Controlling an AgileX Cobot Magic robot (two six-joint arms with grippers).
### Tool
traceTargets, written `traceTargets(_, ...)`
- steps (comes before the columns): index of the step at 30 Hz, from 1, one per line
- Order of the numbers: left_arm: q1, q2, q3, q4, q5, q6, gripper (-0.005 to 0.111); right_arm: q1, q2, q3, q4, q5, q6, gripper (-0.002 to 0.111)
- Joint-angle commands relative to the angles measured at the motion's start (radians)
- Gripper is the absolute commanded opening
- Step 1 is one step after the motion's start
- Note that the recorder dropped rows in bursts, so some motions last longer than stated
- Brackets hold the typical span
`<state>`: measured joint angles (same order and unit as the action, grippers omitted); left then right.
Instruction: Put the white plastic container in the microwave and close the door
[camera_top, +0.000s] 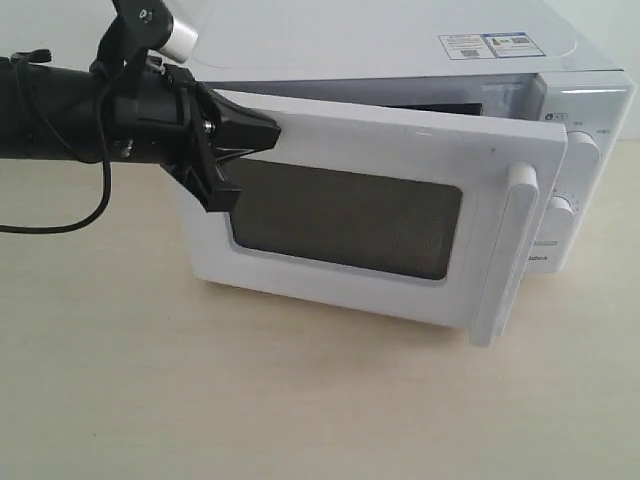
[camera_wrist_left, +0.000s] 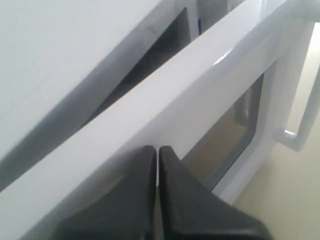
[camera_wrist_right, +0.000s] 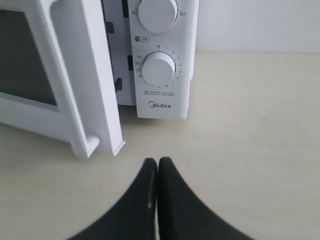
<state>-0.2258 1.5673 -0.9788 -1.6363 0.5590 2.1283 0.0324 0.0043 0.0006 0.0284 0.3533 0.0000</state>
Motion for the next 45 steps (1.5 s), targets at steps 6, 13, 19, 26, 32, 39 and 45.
traceTargets(6,-0.005,0.023,-0.022,-0.028,-0.007,0.003,0.004,-0.003,-0.004,-0.001,-0.010,-0.005,0.000,0.000)
traceTargets(13,-0.005,0.022,-0.022,-0.026,0.049,0.003,0.004,-0.003,-0.004,-0.001,-0.010,-0.005,0.000,0.000)
traceTargets(19,-0.005,0.003,-0.022,-0.019,0.096,-0.009,0.004,-0.003,-0.004,-0.001,-0.010,-0.005,0.000,0.000)
traceTargets(26,-0.005,-0.071,-0.020,0.020,0.177,-0.076,0.004,-0.003,-0.004,-0.001,-0.010,-0.005,0.000,0.000)
traceTargets(32,-0.005,-0.198,-0.020,0.336,0.162,-0.288,0.004,-0.003,-0.004,-0.001,-0.028,-0.049,-0.037,0.000)
traceTargets(39,-0.005,-0.278,0.003,0.448,0.071,-0.516,0.004,-0.003,-0.004,-0.001,-0.028,-0.255,-0.075,0.000)
traceTargets(45,-0.005,-0.304,0.046,0.438,0.056,-0.607,0.004,-0.003,-0.004,-0.001,-0.006,-0.522,-0.022,0.000)
